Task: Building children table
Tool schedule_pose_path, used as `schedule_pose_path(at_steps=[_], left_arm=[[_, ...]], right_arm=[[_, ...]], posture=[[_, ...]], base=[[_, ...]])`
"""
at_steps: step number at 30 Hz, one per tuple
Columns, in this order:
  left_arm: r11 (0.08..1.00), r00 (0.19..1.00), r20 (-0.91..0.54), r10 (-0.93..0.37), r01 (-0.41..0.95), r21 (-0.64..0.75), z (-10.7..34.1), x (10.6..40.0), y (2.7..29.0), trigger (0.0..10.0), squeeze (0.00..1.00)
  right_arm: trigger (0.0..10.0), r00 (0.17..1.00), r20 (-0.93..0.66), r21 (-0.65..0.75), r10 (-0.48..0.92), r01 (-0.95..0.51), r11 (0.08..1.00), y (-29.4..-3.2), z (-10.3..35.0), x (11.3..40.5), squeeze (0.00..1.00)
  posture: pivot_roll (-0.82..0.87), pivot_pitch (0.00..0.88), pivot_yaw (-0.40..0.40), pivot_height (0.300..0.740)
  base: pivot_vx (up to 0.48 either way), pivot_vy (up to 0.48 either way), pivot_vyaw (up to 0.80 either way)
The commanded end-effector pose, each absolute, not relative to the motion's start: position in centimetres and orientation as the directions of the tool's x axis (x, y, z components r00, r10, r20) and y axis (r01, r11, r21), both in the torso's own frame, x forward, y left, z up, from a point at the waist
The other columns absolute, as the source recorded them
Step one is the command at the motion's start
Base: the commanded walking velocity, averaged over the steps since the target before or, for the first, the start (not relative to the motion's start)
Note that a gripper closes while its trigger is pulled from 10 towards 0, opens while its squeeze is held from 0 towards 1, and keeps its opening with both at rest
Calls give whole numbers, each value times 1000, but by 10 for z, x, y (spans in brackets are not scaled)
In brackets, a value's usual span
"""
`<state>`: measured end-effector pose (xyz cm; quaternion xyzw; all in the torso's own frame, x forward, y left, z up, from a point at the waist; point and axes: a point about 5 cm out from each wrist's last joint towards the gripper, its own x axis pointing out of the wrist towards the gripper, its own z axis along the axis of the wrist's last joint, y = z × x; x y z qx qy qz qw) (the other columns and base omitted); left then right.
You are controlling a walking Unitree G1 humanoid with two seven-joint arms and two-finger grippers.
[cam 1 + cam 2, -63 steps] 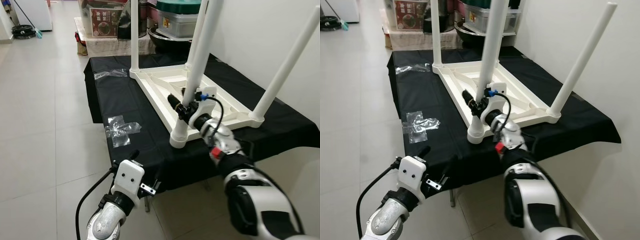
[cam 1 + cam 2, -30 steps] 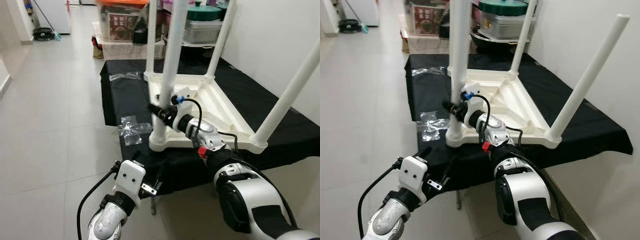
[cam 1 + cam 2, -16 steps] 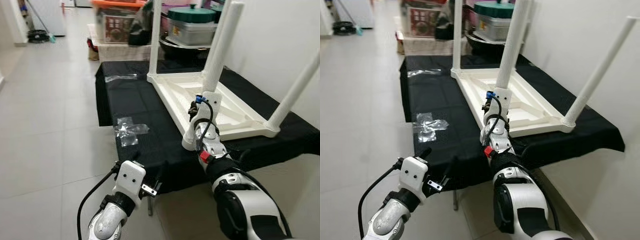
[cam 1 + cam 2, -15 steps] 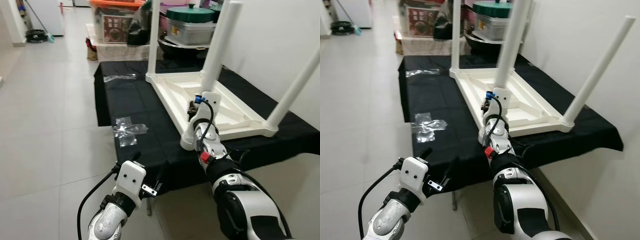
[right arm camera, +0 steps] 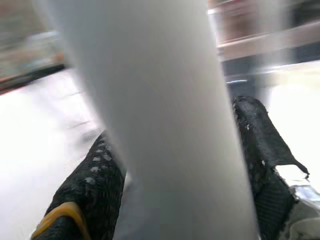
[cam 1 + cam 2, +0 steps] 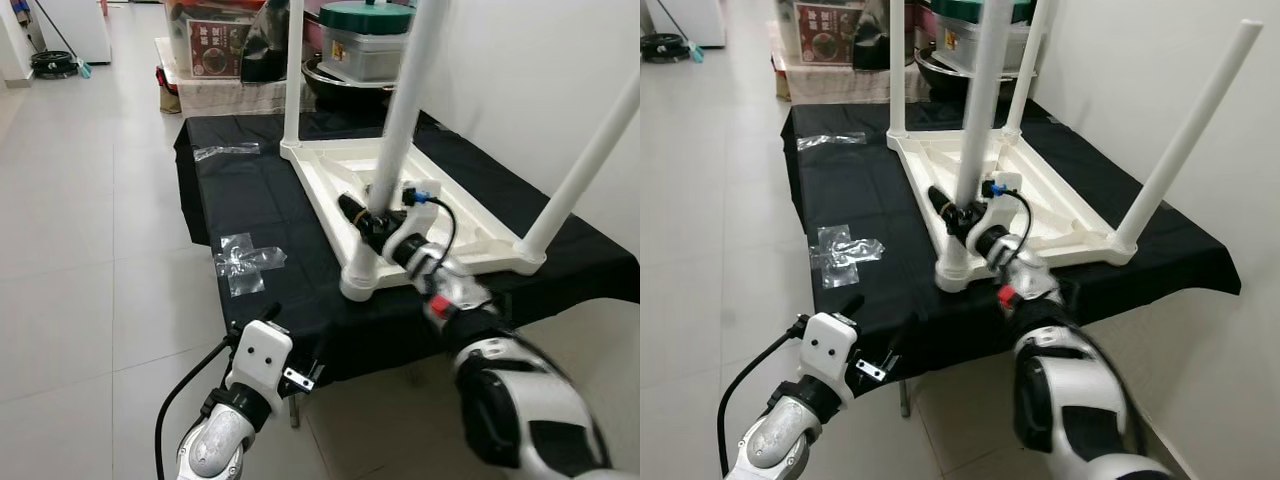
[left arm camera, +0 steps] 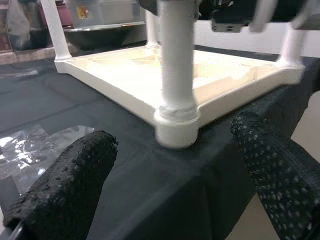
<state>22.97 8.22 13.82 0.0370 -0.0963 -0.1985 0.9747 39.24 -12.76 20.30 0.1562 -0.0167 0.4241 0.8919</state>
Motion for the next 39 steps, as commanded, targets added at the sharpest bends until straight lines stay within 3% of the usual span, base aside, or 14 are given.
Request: schedule_pose_path(at_steps=[1,4,11,12,13,14,18,21,29,31,33,34,37,39], left_arm=[[916,902,163,-399,386,110,136,229,80,10000,0],[916,902,163,-400,386,111,136,229,80,10000,0],[917,903,164,-398,385,108,136,229,80,10000,0],[917,903,164,-397,384,108,136,229,80,10000,0],[917,903,164,-397,384,108,136,229,80,10000,0],[917,903,165,-396,383,108,136,229,80,10000,0],[918,903,164,-396,383,108,136,229,80,10000,0],[917,903,163,-397,384,108,135,229,80,10000,0],[916,903,160,-400,386,108,135,228,80,10000,0],[915,902,160,-401,388,110,134,228,80,10000,0],[915,902,160,-401,388,110,134,228,80,10000,0],[915,902,159,-402,389,112,134,228,80,10000,0],[914,901,158,-403,389,114,134,228,80,10000,0],[914,901,159,-404,389,115,134,229,80,10000,0]], right_arm=[[10000,505,175,258,845,-852,455,-114,202,385,0],[10000,357,152,227,922,-920,319,-104,203,378,0],[10000,280,89,172,956,-950,262,-78,201,377,0],[7725,293,73,161,953,-947,279,-72,200,378,0],[7725,293,73,161,953,-947,279,-72,200,378,0],[0,391,48,138,919,-914,382,-67,198,382,0],[0,507,41,112,861,-859,500,-68,199,388,0],[0,691,28,63,723,-723,688,-78,200,397,0],[0,897,19,10,442,-442,897,-93,202,408,0],[0,998,17,24,60,-61,998,-121,202,413,0],[0,998,17,24,60,-61,998,-121,202,413,0],[0,993,9,54,-120,120,991,-133,201,412,0],[0,954,-34,110,-299,301,947,-137,193,406,0],[0,958,-36,135,-284,286,949,-130,192,405,0]], posture=[[84,32,-123,740],[88,34,-126,740],[89,38,-130,740],[90,39,-131,740],[90,39,-131,740],[91,37,-131,740],[89,36,-130,740],[83,29,-126,740],[81,22,-124,740],[79,18,-121,740],[79,18,-121,740],[80,16,-121,740],[81,18,-122,740],[82,21,-124,740]], base=[[0,0,0],[0,0,0],[0,0,0],[0,0,0],[0,0,0],[0,0,0],[0,0,0],[0,0,0],[0,0,0],[0,0,0],[0,0,0],[0,0,0],[0,0,0],[0,0,0]])
